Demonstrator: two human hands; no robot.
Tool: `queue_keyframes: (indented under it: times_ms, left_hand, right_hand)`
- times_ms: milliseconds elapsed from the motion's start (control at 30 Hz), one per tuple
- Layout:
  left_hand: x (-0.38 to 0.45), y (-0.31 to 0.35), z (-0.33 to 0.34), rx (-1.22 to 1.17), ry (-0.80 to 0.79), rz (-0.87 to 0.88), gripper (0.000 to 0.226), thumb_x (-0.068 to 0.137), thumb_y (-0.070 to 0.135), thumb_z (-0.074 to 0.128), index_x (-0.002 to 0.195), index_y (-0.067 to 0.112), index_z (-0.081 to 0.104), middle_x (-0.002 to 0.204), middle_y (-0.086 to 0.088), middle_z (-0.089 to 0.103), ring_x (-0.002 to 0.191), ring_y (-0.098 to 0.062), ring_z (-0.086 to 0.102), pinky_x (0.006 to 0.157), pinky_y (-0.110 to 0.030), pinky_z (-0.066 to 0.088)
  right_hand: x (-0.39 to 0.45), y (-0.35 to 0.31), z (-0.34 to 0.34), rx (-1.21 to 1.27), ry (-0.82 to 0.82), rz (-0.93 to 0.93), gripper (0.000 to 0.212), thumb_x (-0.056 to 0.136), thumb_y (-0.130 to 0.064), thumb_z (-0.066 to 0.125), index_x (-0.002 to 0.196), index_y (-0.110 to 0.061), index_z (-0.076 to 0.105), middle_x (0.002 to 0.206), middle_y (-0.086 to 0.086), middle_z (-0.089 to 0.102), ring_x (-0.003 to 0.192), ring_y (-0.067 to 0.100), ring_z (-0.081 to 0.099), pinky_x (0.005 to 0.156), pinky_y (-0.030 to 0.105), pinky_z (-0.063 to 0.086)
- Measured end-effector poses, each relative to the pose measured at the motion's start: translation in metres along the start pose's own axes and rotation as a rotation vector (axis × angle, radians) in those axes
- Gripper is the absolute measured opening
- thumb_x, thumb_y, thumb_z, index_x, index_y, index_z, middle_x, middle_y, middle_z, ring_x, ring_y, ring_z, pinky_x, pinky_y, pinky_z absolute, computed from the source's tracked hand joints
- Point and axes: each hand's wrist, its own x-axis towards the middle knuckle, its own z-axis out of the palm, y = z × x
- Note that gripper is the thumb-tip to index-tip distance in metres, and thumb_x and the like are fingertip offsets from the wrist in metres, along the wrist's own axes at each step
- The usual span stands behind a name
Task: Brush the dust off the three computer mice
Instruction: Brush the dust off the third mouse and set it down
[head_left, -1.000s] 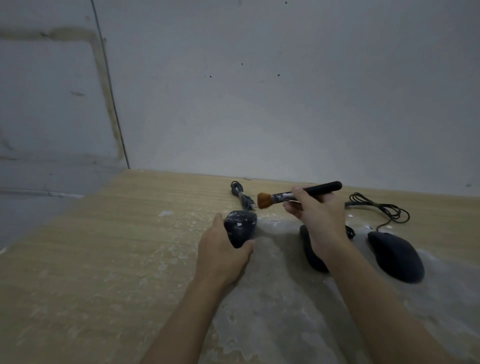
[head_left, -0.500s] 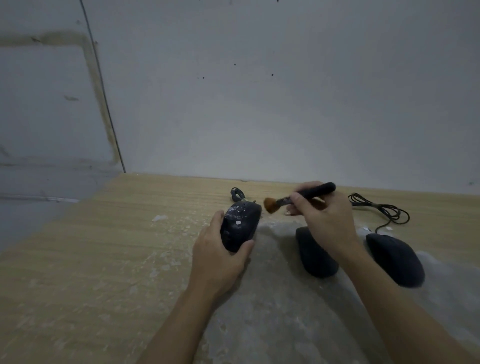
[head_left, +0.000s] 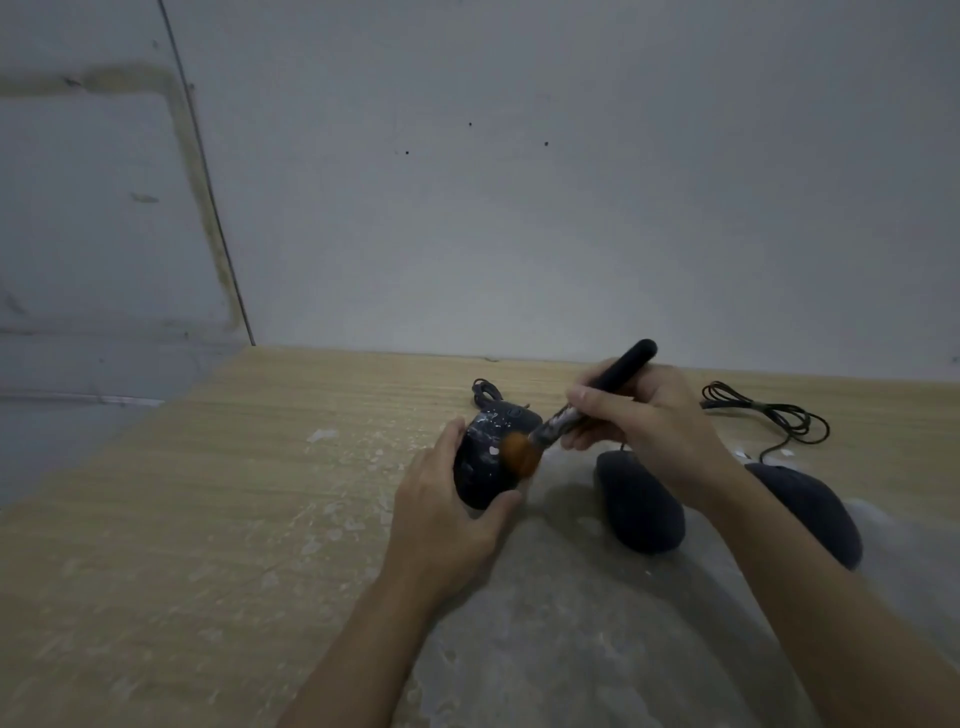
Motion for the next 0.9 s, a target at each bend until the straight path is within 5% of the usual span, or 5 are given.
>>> queue_keyframes:
  times_ms: [467, 567, 667, 767, 900]
  left_hand:
    - [0.000, -0.002, 0.001, 0.046, -0.013, 0.090, 0.083, 0.070, 0.039, 0.072, 0.140, 0.014, 0.036, 0.119, -0.006, 0.054, 0.102, -0.006, 0.040, 0.086, -0.016, 0.030]
    - [0.000, -0.002, 0.000, 0.065, -0.038, 0.096, 0.083, 0.068, 0.041, 0.067, 0.140, 0.015, 0.035, 0.120, -0.005, 0.053, 0.103, -0.008, 0.041, 0.086, -0.012, 0.029]
    - [0.000, -0.002, 0.000, 0.073, -0.027, 0.126, 0.080, 0.068, 0.040, 0.067, 0.138, 0.014, 0.038, 0.115, -0.005, 0.054, 0.098, -0.009, 0.043, 0.077, 0.000, 0.028]
    - [0.000, -0.002, 0.000, 0.082, -0.042, 0.138, 0.082, 0.070, 0.039, 0.069, 0.140, 0.014, 0.035, 0.119, -0.003, 0.052, 0.100, -0.004, 0.039, 0.079, 0.006, 0.025]
    - [0.000, 0.000, 0.000, 0.091, -0.040, 0.146, 0.082, 0.067, 0.042, 0.063, 0.139, 0.015, 0.037, 0.116, -0.003, 0.054, 0.098, -0.004, 0.039, 0.079, 0.003, 0.028]
  right_hand:
    - [-0.002, -0.009, 0.015, -0.015, -0.068, -0.003, 0.005, 0.082, -0.004, 0.063, 0.077, -0.003, 0.062, 0.069, 0.014, 0.067, 0.056, 0.023, 0.067, 0.057, 0.027, 0.057]
    - [0.000, -0.008, 0.018, -0.071, 0.085, -0.065, 0.007, 0.082, -0.008, 0.065, 0.075, -0.006, 0.064, 0.072, 0.015, 0.069, 0.061, 0.025, 0.069, 0.062, 0.033, 0.059]
    - [-0.003, -0.007, 0.027, -0.024, -0.024, -0.035, 0.005, 0.082, -0.009, 0.066, 0.078, -0.006, 0.065, 0.073, 0.013, 0.069, 0.063, 0.025, 0.070, 0.065, 0.035, 0.060]
    - [-0.002, -0.006, 0.029, -0.117, 0.216, -0.105, 0.010, 0.084, -0.013, 0.064, 0.076, -0.018, 0.064, 0.074, 0.002, 0.069, 0.066, 0.016, 0.071, 0.066, 0.027, 0.059]
    - [-0.001, -0.004, 0.027, -0.002, 0.133, -0.034, 0.013, 0.084, -0.008, 0.064, 0.073, -0.015, 0.064, 0.072, 0.005, 0.069, 0.062, 0.021, 0.071, 0.064, 0.028, 0.060]
